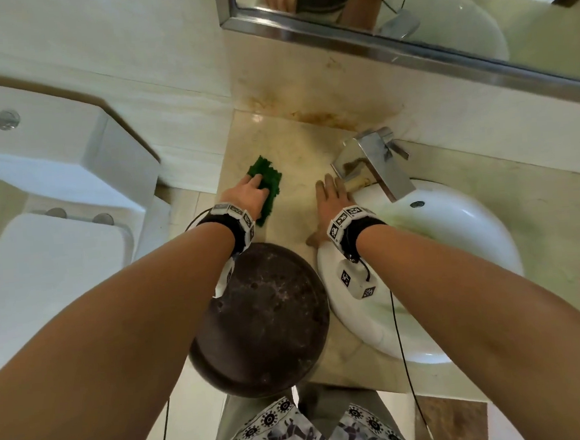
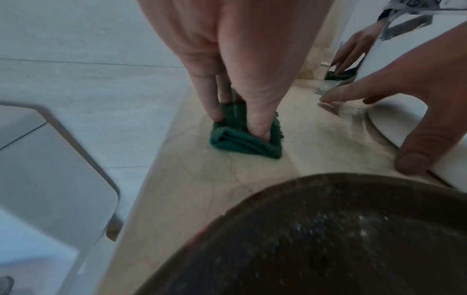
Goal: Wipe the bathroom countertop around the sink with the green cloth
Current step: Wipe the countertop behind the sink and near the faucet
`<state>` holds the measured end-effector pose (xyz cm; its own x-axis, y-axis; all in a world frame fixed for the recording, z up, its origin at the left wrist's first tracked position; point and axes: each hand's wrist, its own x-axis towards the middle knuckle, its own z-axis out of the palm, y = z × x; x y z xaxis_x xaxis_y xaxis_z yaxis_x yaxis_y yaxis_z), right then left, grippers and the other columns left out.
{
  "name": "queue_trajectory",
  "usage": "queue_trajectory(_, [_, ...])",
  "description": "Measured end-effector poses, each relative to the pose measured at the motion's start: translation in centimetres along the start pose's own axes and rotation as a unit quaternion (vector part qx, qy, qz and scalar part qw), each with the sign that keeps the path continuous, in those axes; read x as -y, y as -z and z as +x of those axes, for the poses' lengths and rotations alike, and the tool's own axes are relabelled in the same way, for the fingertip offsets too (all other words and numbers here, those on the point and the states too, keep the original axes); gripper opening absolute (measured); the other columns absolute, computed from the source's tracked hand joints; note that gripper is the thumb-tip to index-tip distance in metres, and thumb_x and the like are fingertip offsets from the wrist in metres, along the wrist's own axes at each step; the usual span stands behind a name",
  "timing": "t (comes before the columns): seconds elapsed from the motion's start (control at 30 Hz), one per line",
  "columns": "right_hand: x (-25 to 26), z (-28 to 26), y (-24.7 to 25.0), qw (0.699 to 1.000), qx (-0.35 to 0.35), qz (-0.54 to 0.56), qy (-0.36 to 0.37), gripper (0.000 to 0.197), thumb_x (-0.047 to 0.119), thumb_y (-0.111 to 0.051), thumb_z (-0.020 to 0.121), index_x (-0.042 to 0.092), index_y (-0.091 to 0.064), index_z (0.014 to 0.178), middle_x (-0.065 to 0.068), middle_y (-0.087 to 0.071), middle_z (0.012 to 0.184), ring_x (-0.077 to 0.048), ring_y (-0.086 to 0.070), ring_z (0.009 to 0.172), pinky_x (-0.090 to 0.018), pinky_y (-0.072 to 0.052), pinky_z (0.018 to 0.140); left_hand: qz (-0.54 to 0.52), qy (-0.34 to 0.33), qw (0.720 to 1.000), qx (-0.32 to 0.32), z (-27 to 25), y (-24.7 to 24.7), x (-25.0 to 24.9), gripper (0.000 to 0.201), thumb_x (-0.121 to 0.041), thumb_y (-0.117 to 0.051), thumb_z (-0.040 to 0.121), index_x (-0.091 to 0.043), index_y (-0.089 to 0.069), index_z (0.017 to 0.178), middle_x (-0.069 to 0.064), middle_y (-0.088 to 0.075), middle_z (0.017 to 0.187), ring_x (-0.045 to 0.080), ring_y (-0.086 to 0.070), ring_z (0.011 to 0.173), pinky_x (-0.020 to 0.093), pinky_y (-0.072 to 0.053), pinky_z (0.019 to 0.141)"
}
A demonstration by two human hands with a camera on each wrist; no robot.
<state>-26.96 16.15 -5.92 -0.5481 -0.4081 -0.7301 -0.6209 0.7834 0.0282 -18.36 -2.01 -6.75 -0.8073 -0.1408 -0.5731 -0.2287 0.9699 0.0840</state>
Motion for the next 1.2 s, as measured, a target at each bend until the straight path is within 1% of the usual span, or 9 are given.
queue_trajectory(0.07, [0.2,0.6,0.5,1.000,0.001,0.019,-0.009,0.140,0.061,-0.077,0.064,0.005,0.017,0.150,-0.017,0.023,0.158,-0.037,0.018,0.146,-0.051,-0.006,0.121,-0.014,0.020,1.000,0.001,0.7,0.5,0.2,0.055,-0.019,-0.065,0.090,-0.017,-0.045,0.141,0.009,-0.013,0.161,0.029,-0.013,0.148,0.048,-0.038,0.110])
queue_trajectory(0.2, [0.5,1.5,0.9,0.999,0.029,-0.012,-0.019,0.140,0.066,-0.073,0.066,0.000,0.020,0.149,-0.023,0.026,0.155,-0.042,0.020,0.144,-0.053,-0.003,0.120,-0.054,0.058,0.997,0.002,2.0,1.6,1.4,0.050,-0.019,-0.066,0.089,-0.013,-0.050,0.136,0.011,-0.016,0.160,0.033,-0.019,0.145,0.052,-0.039,0.108])
queue_trajectory(0.33, [0.7,1.5,0.9,0.999,0.037,-0.004,-0.023,0.141,0.063,-0.075,0.066,0.000,0.022,0.148,-0.024,0.029,0.154,-0.042,0.024,0.143,-0.055,-0.003,0.119,-0.086,0.105,0.991,-0.006,2.5,1.1,2.8,0.054,-0.020,-0.063,0.090,-0.012,-0.044,0.140,0.012,-0.012,0.161,0.035,-0.022,0.144,0.052,-0.038,0.108])
queue_trajectory(0.47, [0.8,1.7,0.9,0.999,0.040,0.002,-0.026,0.141,0.061,-0.076,0.066,0.002,0.023,0.148,-0.023,0.031,0.153,-0.041,0.026,0.142,-0.056,-0.003,0.119,-0.091,0.120,0.989,-0.014,1.6,-0.4,2.7,0.055,-0.020,-0.060,0.094,-0.012,-0.039,0.145,0.014,-0.010,0.161,0.034,-0.016,0.146,0.051,-0.035,0.111])
queue_trajectory(0.6, [0.6,1.8,0.5,0.999,0.028,0.006,-0.028,0.143,0.063,-0.076,0.064,0.004,0.022,0.148,-0.021,0.031,0.154,-0.039,0.026,0.143,-0.055,-0.004,0.119,-0.100,0.117,0.988,-0.018,1.1,-1.1,2.5,0.057,-0.020,-0.059,0.094,-0.011,-0.037,0.146,0.014,-0.009,0.161,0.033,-0.014,0.146,0.049,-0.032,0.113])
queue_trajectory(0.7, [0.5,1.7,0.6,1.000,0.024,-0.001,-0.020,0.143,0.065,-0.075,0.063,0.004,0.022,0.148,-0.021,0.030,0.154,-0.039,0.025,0.143,-0.052,-0.001,0.120,-0.096,0.115,0.989,-0.015,1.5,-0.6,2.9,0.055,-0.019,-0.061,0.092,-0.011,-0.041,0.143,0.013,-0.011,0.160,0.033,-0.017,0.145,0.051,-0.035,0.110])
queue_trajectory(0.8, [0.2,1.7,0.5,1.000,0.012,-0.013,-0.011,0.142,0.068,-0.073,0.063,0.002,0.020,0.149,-0.022,0.028,0.155,-0.039,0.023,0.144,-0.049,0.001,0.121,-0.081,0.110,0.991,-0.010,2.5,0.8,3.0,0.053,-0.017,-0.063,0.091,-0.010,-0.045,0.140,0.013,-0.019,0.157,0.035,-0.026,0.141,0.049,-0.038,0.108])
queue_trajectory(0.93, [-0.1,2.1,0.0,1.000,0.000,-0.015,0.000,0.142,0.073,-0.069,0.063,0.001,0.018,0.149,-0.024,0.026,0.155,-0.041,0.022,0.144,-0.050,0.000,0.121,-0.063,0.105,0.992,-0.030,4.2,2.7,3.1,0.052,-0.013,-0.063,0.091,-0.007,-0.046,0.140,0.016,-0.030,0.152,0.036,-0.033,0.136,0.047,-0.037,0.108])
queue_trajectory(1.2, [-0.2,1.9,0.2,1.000,0.014,0.019,0.009,0.140,0.063,-0.075,0.066,0.001,0.019,0.149,-0.023,0.030,0.153,-0.040,0.025,0.143,-0.054,-0.003,0.120,-0.031,0.089,0.995,-0.038,8.0,5.6,2.0,0.053,-0.011,-0.069,0.085,-0.007,-0.050,0.135,0.017,-0.040,0.143,0.040,-0.045,0.126,0.047,-0.042,0.104])
